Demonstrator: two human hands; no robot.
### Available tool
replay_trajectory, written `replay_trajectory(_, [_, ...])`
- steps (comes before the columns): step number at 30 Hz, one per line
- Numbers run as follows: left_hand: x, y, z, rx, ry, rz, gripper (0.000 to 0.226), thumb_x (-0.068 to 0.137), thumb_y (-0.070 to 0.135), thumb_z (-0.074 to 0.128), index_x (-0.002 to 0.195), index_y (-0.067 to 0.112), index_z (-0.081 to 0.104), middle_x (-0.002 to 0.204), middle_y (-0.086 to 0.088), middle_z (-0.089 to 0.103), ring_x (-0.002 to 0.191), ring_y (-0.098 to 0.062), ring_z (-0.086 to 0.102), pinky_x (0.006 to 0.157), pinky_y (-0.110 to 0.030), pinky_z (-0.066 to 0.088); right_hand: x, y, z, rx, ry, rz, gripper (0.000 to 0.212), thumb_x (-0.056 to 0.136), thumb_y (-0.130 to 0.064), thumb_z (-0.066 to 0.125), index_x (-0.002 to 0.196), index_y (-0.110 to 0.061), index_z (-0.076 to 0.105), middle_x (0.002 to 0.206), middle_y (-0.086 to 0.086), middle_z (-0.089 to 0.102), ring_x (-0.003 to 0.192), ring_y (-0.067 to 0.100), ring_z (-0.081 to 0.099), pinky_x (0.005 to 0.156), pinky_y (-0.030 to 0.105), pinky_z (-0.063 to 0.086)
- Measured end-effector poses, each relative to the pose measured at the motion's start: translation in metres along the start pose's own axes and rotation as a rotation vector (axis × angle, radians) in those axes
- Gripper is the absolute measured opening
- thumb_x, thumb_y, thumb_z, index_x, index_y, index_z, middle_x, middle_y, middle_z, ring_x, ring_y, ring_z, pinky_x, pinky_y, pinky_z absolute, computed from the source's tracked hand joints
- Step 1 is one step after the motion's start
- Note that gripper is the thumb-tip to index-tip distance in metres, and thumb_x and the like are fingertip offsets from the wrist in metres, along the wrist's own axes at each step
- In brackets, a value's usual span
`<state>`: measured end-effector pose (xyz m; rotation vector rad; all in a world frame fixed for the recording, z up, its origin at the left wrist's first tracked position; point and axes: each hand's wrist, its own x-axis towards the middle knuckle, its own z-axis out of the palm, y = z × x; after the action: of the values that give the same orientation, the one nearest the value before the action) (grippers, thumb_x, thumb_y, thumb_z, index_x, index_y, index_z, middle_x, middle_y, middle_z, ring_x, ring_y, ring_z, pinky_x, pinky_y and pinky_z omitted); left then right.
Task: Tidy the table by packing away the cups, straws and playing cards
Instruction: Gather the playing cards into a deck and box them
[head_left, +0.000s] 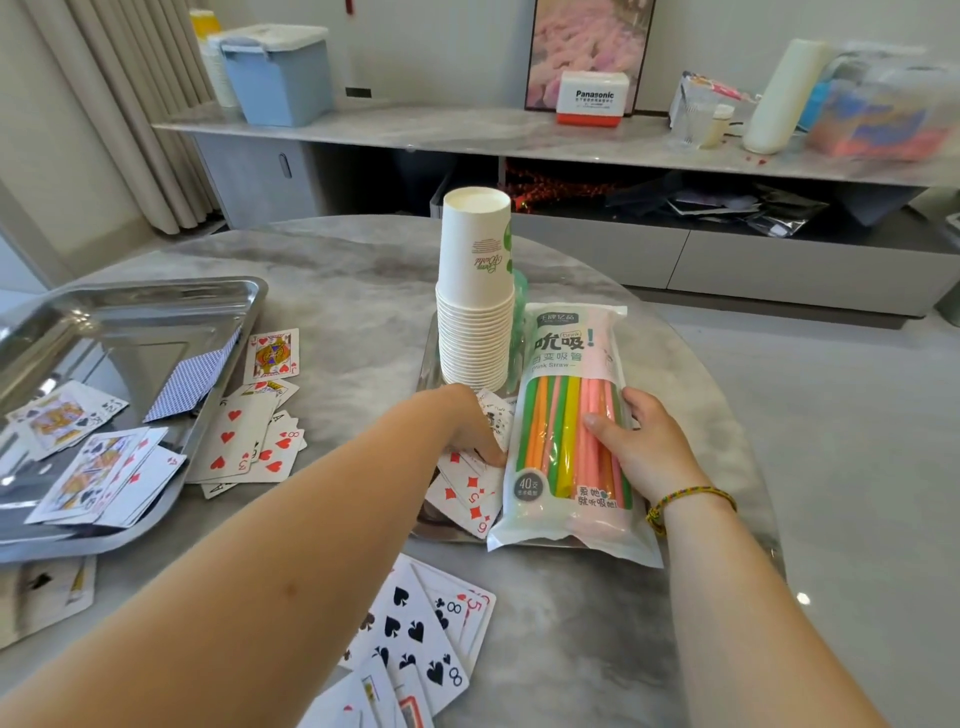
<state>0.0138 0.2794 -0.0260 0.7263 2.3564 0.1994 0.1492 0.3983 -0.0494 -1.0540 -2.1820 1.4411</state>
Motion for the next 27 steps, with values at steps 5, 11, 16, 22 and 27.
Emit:
replay_trajectory(5, [0.001,-0.001,0.004,-0.061,-0.007,-0.026,0.050,0.068,0.034,0.074,0.104,0.009,0.050,0.094,-0.006,0.059,0.079,-0.022,0.057,0.073,-0.031,0.047,0.000,0.000,0.000,-0.003,0.006,0.004,0.058,0.086,-0.025,0.057,0.136,-0.012,0.031,0.138,0.008,0.043,0.117,0.023,0.048,0.083,0.027,0.037])
replay_trajectory(11, [-0.008,-0.011,0.001,-0.236,-0.030,-0.060,0.028,0.071,0.023,0.074,0.078,0.011,0.049,0.085,-0.010,0.066,0.077,-0.026,0.066,0.079,-0.040,0.054,-0.001,-0.001,0.001,-0.002,-0.001,0.002,0.059,0.086,-0.026,0.057,0.137,-0.012,0.031,0.138,0.008,0.043,0.109,0.018,0.048,0.083,0.027,0.036])
replay_trajectory(16, [-0.023,-0.035,0.001,-0.418,0.058,-0.090,0.027,0.072,0.015,0.073,0.085,0.006,0.051,0.084,-0.013,0.065,0.071,-0.024,0.064,0.070,-0.037,0.055,-0.003,-0.001,0.000,0.000,0.007,-0.008,0.057,0.086,-0.025,0.057,0.136,-0.011,0.032,0.137,0.008,0.045,0.101,0.015,0.045,0.082,0.025,0.034])
replay_trajectory(22, [-0.072,-0.084,-0.006,-0.566,0.181,-0.074,0.024,0.073,0.015,0.072,0.081,0.014,0.050,0.065,-0.007,0.068,0.055,-0.020,0.064,0.055,-0.028,0.053,-0.004,-0.002,0.000,-0.010,0.022,-0.003,0.057,0.086,-0.024,0.058,0.135,-0.009,0.033,0.137,0.009,0.044,0.119,0.025,0.046,0.083,0.024,0.032])
replay_trajectory(27, [-0.116,-0.131,0.010,-0.323,0.225,-0.262,0.048,0.070,0.027,0.075,0.107,0.014,0.048,0.067,0.010,0.054,0.053,-0.006,0.057,0.042,-0.019,0.038,-0.005,-0.003,0.001,-0.021,0.013,0.000,0.057,0.086,-0.024,0.057,0.135,-0.009,0.033,0.138,0.010,0.043,0.119,0.025,0.046,0.082,0.026,0.033])
